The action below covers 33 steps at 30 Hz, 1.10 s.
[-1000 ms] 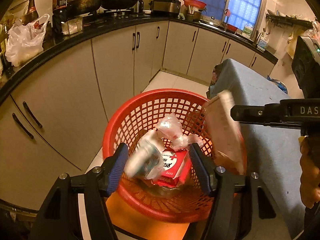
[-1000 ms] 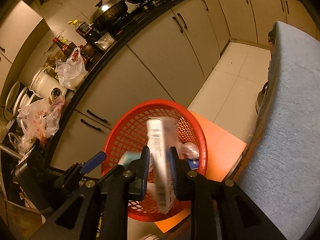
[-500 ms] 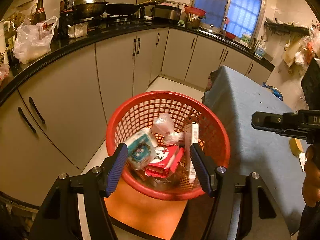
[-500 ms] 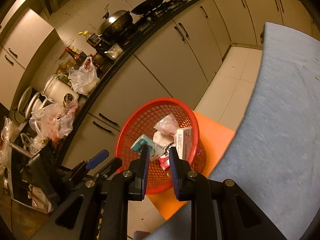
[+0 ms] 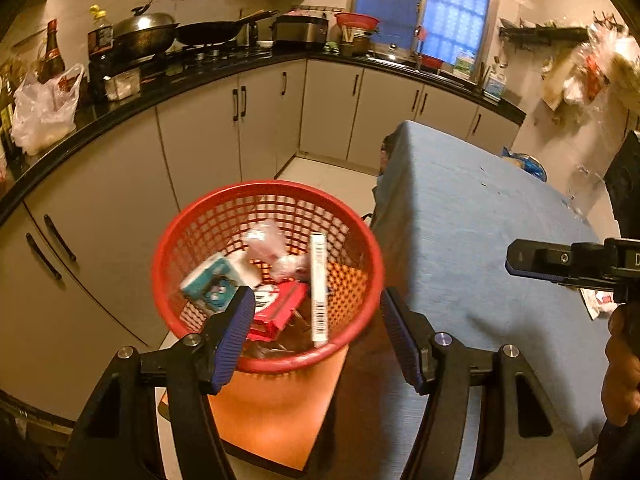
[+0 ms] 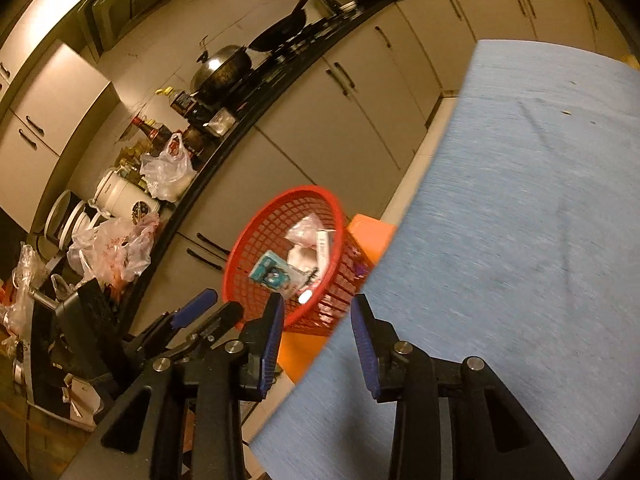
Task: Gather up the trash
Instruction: 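Move both open tools back to the table toward the yellow container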
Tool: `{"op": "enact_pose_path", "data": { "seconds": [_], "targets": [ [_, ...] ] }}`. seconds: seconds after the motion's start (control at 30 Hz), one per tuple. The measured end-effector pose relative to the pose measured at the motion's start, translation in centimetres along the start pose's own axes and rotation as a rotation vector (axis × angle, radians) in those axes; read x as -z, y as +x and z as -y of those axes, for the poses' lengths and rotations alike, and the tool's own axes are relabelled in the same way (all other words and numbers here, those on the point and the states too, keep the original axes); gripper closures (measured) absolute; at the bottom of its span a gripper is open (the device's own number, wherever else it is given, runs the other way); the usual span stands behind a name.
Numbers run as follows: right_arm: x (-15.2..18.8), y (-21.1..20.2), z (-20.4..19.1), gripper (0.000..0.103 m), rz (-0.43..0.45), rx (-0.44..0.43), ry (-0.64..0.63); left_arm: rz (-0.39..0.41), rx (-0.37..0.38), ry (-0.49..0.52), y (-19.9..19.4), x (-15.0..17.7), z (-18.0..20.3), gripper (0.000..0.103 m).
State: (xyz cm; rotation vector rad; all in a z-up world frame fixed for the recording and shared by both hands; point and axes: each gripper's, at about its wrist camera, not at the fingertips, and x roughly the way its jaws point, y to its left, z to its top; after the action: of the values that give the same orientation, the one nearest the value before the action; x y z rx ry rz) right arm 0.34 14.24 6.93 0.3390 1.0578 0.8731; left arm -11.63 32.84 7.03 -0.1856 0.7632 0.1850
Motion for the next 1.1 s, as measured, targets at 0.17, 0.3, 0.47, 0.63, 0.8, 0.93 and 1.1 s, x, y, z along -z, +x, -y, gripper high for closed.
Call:
{"op": "enact_pose_path", "data": {
  "seconds": [0.17,0.3,0.47,0.63,0.8,0.93,1.1],
  "targets": [
    [1.3,-3.5,2.6,0.062,0.055,0.029,0.044,-0.001,0.023,0.035,-0.1,0.3,2.8,0.039],
    [2.6,-6.4,4.7,0.061,0.097,0.053,0.078,-0.003,0.045,0.071,0.1,0.4,5.3,0.039],
    [4.1,-9.5,7.0,0.061,0.14,0.072,0.124,-0.006,0.072,0.12,0.3,0.4,8.3,0.038],
    [5.5,-12.1,9.1,0.06,0.174,0.081,0.17,-0.015,0.096,0.176,0.4,0.6,11.5,0.038],
    [6.9,-15.3,11.5,0.06,0.217,0.098,0.217,-0.035,0.124,0.223,0.7,0.9,14.4,0.038],
    [8.3,-19.1,14.3,0.059,0.276,0.135,0.271,-0.056,0.162,0.266,1.1,1.0,17.0,0.038],
    [10.5,-24.3,18.1,0.053,0.353,0.214,0.351,-0.092,0.22,0.324,1.7,1.1,21.1,0.038]
  ]
}}
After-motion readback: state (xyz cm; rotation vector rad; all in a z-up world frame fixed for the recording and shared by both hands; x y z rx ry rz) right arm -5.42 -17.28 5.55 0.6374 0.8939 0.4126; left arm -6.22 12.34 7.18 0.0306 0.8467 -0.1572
